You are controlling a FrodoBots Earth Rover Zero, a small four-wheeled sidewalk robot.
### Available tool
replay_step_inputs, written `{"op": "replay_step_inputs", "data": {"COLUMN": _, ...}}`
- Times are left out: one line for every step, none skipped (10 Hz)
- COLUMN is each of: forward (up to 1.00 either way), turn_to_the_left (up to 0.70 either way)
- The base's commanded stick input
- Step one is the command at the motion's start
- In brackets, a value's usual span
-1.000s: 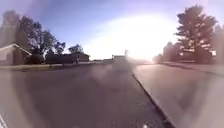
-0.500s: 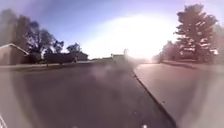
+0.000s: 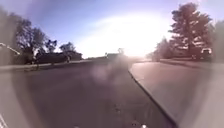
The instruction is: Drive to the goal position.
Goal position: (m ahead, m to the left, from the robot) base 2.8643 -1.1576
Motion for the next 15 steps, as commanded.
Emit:
{"op": "replay_step_inputs", "data": {"forward": 1.0, "turn_to_the_left": -0.1}}
{"op": "replay_step_inputs", "data": {"forward": 1.0, "turn_to_the_left": -0.09}}
{"op": "replay_step_inputs", "data": {"forward": 1.0, "turn_to_the_left": -0.07}}
{"op": "replay_step_inputs", "data": {"forward": 1.0, "turn_to_the_left": -0.05}}
{"op": "replay_step_inputs", "data": {"forward": 1.0, "turn_to_the_left": -0.04}}
{"op": "replay_step_inputs", "data": {"forward": 1.0, "turn_to_the_left": -0.02}}
{"op": "replay_step_inputs", "data": {"forward": 1.0, "turn_to_the_left": -0.01}}
{"op": "replay_step_inputs", "data": {"forward": 1.0, "turn_to_the_left": -0.02}}
{"op": "replay_step_inputs", "data": {"forward": 1.0, "turn_to_the_left": -0.02}}
{"op": "replay_step_inputs", "data": {"forward": 1.0, "turn_to_the_left": -0.01}}
{"op": "replay_step_inputs", "data": {"forward": 1.0, "turn_to_the_left": 0.0}}
{"op": "replay_step_inputs", "data": {"forward": 1.0, "turn_to_the_left": 0.0}}
{"op": "replay_step_inputs", "data": {"forward": 1.0, "turn_to_the_left": 0.0}}
{"op": "replay_step_inputs", "data": {"forward": 1.0, "turn_to_the_left": 0.0}}
{"op": "replay_step_inputs", "data": {"forward": 1.0, "turn_to_the_left": 0.0}}
